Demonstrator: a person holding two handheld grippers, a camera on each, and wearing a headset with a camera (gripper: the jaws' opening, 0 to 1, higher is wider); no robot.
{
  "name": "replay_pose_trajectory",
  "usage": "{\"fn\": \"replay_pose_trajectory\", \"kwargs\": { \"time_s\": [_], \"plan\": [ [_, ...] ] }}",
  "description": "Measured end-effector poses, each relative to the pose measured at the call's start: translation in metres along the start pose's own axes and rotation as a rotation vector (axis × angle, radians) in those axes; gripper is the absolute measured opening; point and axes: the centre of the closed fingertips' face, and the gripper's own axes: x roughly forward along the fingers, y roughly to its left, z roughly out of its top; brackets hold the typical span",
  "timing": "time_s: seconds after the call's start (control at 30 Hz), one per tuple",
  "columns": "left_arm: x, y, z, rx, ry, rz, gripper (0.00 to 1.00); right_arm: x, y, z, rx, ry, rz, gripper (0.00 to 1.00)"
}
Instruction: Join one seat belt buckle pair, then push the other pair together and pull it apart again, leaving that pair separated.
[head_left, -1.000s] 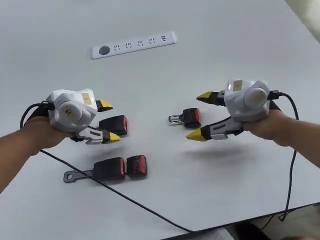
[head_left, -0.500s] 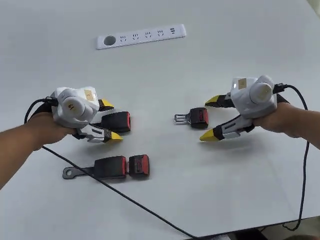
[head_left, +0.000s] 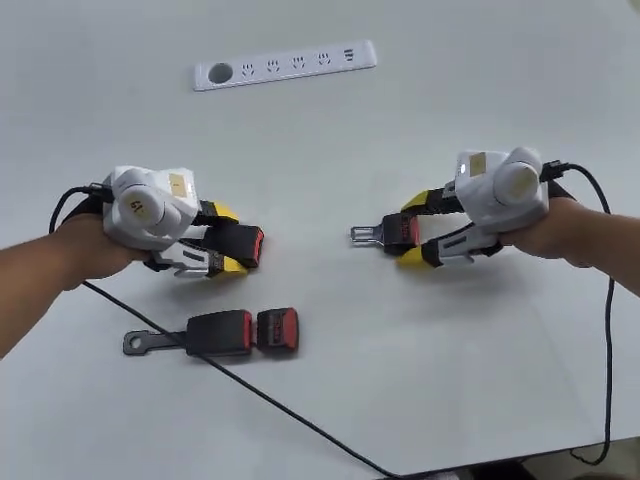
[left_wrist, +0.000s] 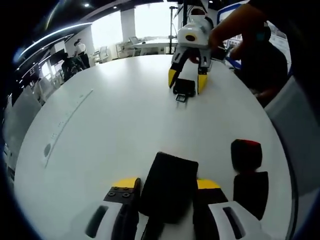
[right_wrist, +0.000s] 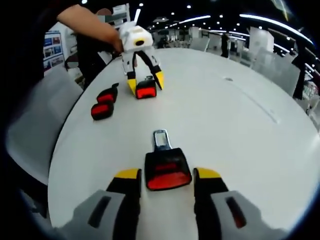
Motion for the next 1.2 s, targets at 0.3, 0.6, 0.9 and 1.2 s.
{"fn": "replay_pose_trajectory", "kwargs": {
  "time_s": [0.3, 0.6, 0.9, 1.2],
  "plan": [
    [0.002, -0.001, 0.0, -0.009, -0.001, 0.015, 0.4, 0.0, 0.002, -0.001, -0.006, -0.031, 0.032, 0.35],
    [-0.001, -0.001, 0.0, -0.015, -0.004, 0.016, 0.39, 0.003, 0.002, 0.002, 0.024, -0.079, 0.02, 0.35],
    [-0.002, 0.0, 0.0, -0.014, -0.006, 0.01, 0.39, 0.011, 0.003, 0.01, 0.039, -0.109, 0.03, 0.34],
    [-0.003, 0.0, 0.0, -0.013, -0.012, 0.006, 0.39, 0.028, 0.007, 0.028, 0.028, -0.116, 0.048, 0.34]
  ]
}}
